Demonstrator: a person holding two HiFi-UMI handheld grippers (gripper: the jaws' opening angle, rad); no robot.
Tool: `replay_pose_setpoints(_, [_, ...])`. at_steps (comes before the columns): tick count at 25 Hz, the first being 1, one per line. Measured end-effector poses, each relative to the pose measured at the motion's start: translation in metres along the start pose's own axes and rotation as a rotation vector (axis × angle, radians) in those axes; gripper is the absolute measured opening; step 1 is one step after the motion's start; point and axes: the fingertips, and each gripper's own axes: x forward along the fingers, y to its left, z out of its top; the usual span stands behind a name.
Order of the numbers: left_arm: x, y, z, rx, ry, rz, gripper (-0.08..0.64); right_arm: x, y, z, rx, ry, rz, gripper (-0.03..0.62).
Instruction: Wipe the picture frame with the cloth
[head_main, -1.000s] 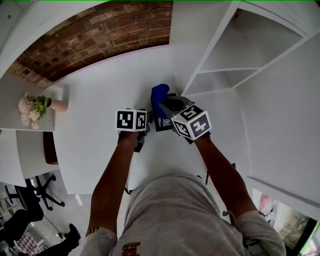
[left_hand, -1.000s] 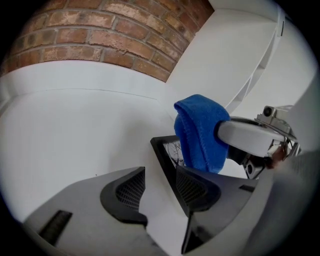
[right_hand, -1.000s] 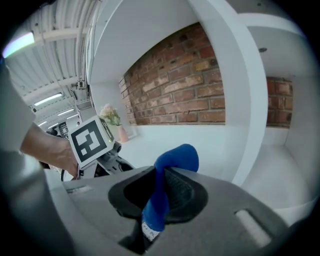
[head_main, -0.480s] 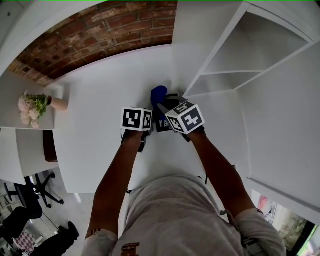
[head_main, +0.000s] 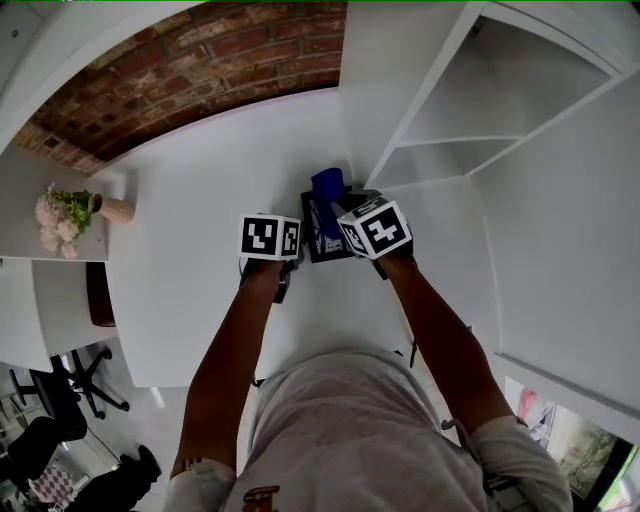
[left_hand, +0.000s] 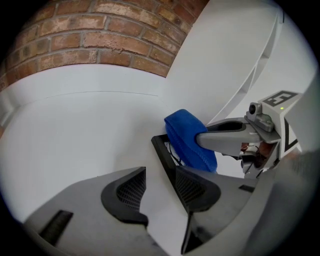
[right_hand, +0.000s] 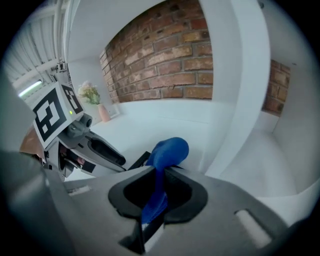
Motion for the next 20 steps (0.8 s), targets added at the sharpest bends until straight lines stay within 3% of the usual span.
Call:
replay_pose_setpoints(4, [-0.001,0.000,0.000,0.001,-0.002,-0.002,0.181,-0.012,-0.015,-0.008,-0.003,0.029,-0.068,0.048])
replay_pose_setpoints(13, [-0.001,0.000,0.000,0.002,-0.012,-0.006,0.179,-0.033,-0.014,-0.016,-0.156,0.088,-0.162,0.048])
replay_pose_setpoints(17, [-0.002,0.000,-0.001,0.000,-0.014,-0.009,0.181,-0.049,-0.003,-0.009,-0.165,0.049,-0.150,0.048])
replay_pose_setpoints(20, [-0.002,0.000,-0.001,0.002,-0.016,-0.010,0.179,-0.062,0.013,0.002,-0.113,-0.013,-0.089,0.048])
